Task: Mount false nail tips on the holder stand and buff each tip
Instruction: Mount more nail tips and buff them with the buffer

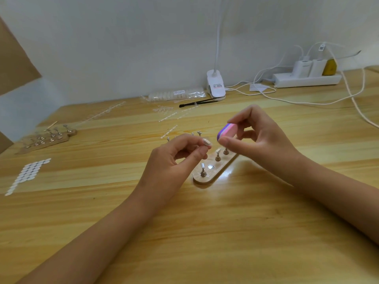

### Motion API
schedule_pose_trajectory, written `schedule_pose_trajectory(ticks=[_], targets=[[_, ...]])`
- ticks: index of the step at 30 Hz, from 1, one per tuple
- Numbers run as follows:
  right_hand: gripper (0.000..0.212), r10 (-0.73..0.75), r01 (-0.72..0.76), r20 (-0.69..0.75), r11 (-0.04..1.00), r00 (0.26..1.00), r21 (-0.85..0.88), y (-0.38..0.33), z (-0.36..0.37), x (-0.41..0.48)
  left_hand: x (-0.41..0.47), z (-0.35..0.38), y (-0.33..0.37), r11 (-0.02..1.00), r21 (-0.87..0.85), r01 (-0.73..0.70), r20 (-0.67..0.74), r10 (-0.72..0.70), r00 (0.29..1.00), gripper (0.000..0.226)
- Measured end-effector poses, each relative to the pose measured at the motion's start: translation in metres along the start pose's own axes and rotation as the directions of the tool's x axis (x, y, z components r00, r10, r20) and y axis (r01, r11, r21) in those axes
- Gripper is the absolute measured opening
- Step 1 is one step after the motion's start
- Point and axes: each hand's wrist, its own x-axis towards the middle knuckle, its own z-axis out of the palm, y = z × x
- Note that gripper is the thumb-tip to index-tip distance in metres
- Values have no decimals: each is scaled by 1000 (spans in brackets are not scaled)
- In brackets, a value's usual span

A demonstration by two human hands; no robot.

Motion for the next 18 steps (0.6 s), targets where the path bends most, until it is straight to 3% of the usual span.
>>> schedule_pose_trajectory(ticks=[2,6,12,16,18], targets=[[45,-18,18,1,1000,1000,19,-1,-2,-1,0,0,0,1000,-6,-1,-6,1,1000,11],[43,-170,174,135,984,976,-23,-2,10,-6,0,1,1,1000,4,0,16,0,1000,18],[47,-8,7,-34,999,999,-35,2,-1,-1,0,1,1,1000,-24,8,1,-8,1000,7],[45,-217,228,141,971,966,-71,0,11,-7,0,2,1,1000,-10,-1,28,2,1000,11],[43,-208,218,107,972,972,-90,0,12,-6,0,1,0,1000,-9,-1,37,1,999,11]])
